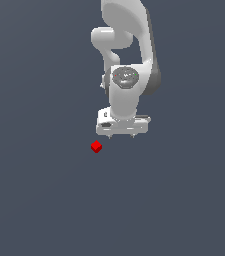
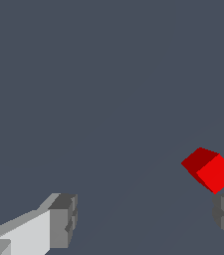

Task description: Pick up the red cube and move it to a goal position.

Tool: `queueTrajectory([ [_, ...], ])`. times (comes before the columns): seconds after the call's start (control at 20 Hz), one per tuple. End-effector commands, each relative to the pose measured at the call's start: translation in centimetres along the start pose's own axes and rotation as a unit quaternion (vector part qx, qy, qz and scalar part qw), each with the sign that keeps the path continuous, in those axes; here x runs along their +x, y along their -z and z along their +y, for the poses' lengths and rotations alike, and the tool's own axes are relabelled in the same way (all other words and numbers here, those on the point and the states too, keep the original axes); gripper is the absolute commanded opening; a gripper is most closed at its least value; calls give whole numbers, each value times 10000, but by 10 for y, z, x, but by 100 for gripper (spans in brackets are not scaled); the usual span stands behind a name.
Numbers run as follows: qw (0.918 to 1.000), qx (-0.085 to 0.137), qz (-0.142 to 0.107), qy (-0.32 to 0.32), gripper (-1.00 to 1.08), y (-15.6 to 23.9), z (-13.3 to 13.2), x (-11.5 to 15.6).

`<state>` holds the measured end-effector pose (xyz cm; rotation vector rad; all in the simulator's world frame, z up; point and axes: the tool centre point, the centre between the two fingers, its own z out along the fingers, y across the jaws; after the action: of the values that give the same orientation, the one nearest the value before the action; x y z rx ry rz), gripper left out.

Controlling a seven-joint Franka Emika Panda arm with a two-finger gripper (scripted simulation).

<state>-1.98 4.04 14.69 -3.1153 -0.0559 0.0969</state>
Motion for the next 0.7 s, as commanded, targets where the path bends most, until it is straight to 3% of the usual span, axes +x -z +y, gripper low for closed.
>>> queueTrajectory([
  [0.0, 10000, 0, 0, 0, 100, 0, 0, 0],
  [0.65, 9988, -31, 32, 495, 100, -17, 15, -9],
])
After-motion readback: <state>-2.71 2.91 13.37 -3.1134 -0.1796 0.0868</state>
